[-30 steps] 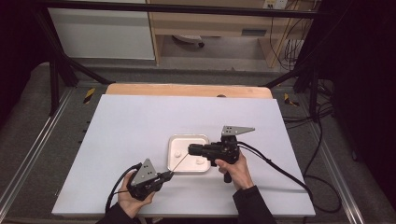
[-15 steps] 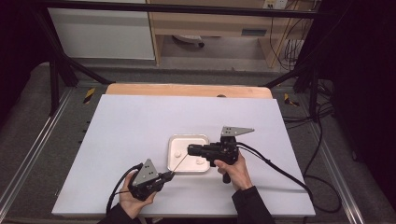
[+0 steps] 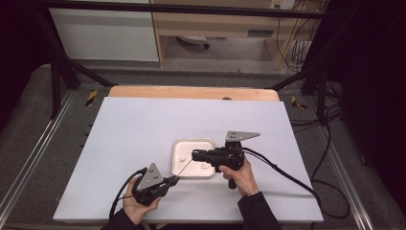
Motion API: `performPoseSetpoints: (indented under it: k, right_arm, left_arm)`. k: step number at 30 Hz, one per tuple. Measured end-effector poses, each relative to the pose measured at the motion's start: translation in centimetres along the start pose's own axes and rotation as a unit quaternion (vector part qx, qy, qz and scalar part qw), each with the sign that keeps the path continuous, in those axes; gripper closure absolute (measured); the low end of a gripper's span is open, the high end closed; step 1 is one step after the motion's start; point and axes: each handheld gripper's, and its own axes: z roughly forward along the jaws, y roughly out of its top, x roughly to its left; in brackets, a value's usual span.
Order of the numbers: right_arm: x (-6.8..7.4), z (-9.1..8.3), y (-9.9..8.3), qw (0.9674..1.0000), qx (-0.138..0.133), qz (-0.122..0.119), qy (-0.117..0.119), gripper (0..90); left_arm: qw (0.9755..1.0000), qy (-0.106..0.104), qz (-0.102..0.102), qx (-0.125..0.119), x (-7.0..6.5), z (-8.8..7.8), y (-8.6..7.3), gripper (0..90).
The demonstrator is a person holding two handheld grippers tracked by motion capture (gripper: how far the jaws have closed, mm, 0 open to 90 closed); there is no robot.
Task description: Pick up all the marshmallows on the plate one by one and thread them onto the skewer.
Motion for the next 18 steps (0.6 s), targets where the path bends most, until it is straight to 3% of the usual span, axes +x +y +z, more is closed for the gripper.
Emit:
performPoseSetpoints:
  k: [18]
  right_arm:
    - [0.16,0.15,-0.30,1.0000,-0.002,-0.007,0.006,82.3]
  left_arm:
    - [1.0000,0.000,0.003,0.001,-0.24,0.19,0.10,89.1]
